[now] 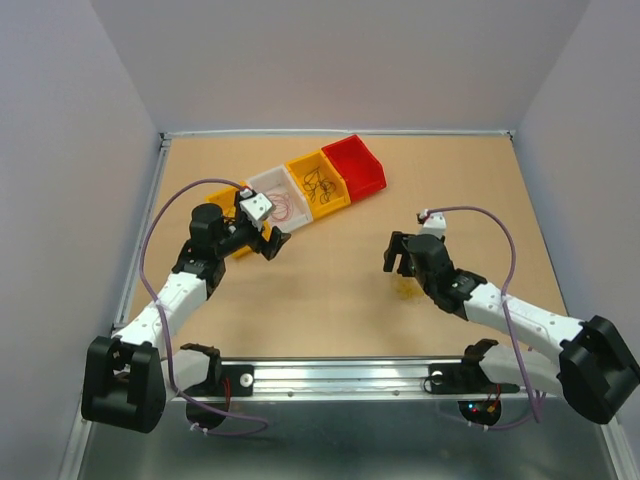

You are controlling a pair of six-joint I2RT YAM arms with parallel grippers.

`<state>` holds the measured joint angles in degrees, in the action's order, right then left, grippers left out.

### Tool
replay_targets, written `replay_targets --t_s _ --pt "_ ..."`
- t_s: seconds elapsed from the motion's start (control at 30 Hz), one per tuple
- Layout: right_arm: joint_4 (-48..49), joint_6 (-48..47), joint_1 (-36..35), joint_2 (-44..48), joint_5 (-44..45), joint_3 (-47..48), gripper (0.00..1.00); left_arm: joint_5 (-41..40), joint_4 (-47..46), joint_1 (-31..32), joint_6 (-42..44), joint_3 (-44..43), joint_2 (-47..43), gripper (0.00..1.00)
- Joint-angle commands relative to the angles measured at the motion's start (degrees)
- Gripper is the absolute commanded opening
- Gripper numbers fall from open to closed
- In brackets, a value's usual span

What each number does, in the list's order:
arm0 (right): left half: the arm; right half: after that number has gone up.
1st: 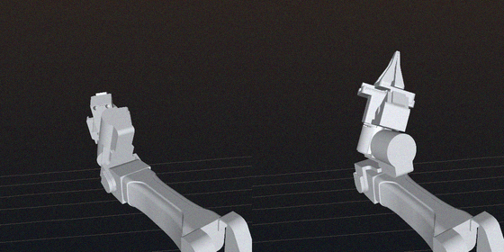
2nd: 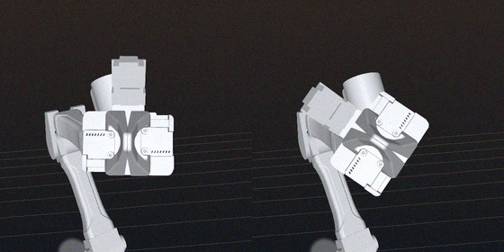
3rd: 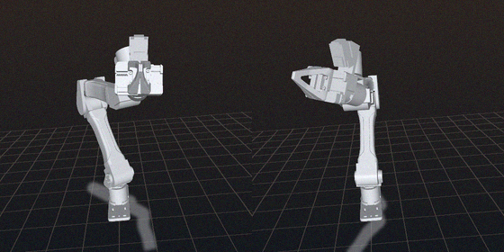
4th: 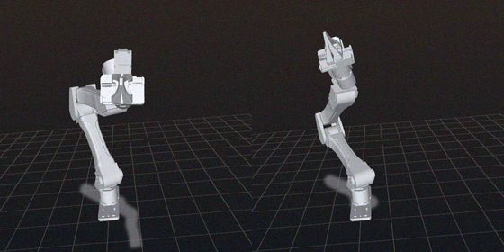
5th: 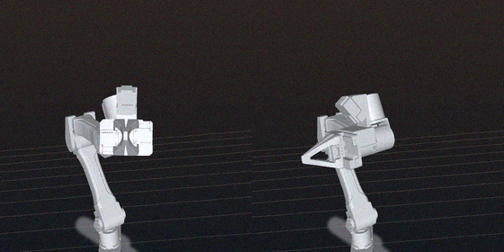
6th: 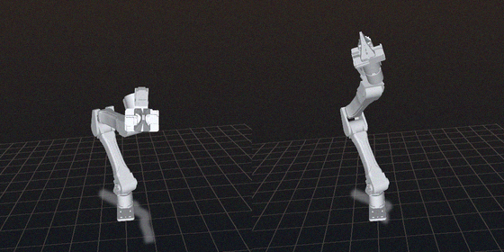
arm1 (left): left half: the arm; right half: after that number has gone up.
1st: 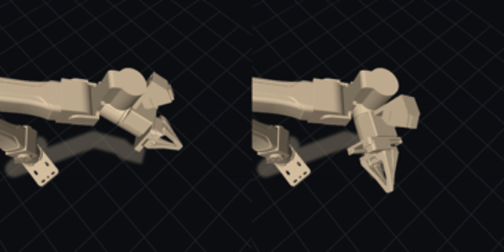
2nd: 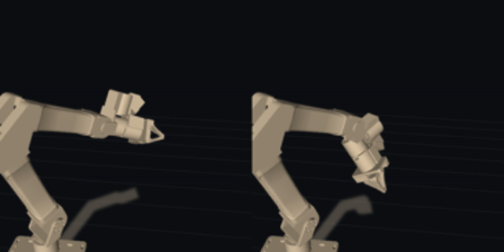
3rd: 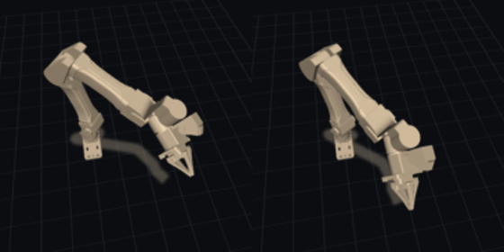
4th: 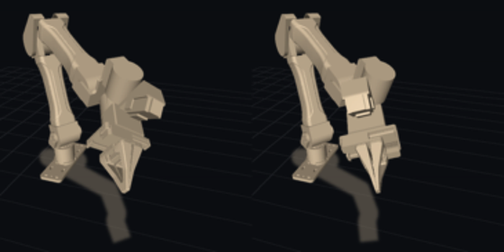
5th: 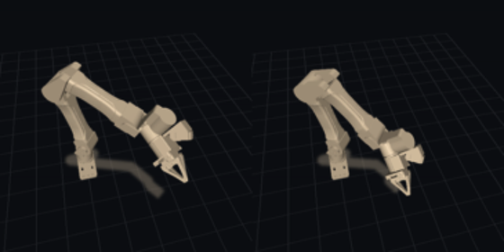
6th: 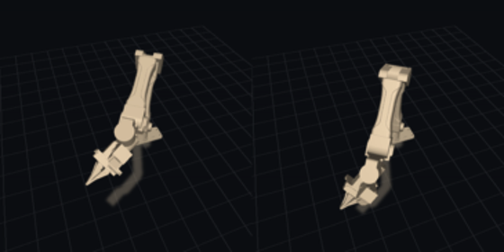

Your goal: Untangle the cables

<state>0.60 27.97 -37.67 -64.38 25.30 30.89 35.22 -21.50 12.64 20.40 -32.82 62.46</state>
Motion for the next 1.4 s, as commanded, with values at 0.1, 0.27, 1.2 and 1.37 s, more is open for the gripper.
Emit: replay_targets --t_s 0.1,0.27,1.2,1.37 --pt "-3.38 9.81 -0.83 10.75 6.24 -7.07 0.88 7.05 1.19 -0.08 0.25 -2.51 -0.23 0.99" --pt "-4.91 12.20 -0.91 11.21 5.29 -8.75 0.87 7.05 1.37 -0.08 0.25 -2.86 0.64 0.99" --pt "16.36 2.69 -2.06 14.88 -3.98 -10.50 0.88 -2.88 0.93 21.80 3.24 -14.18 14.95 0.99" --pt "12.59 6.57 -2.06 22.88 7.03 -12.52 0.89 -4.54 -1.34 28.57 3.76 -18.68 23.67 0.94"
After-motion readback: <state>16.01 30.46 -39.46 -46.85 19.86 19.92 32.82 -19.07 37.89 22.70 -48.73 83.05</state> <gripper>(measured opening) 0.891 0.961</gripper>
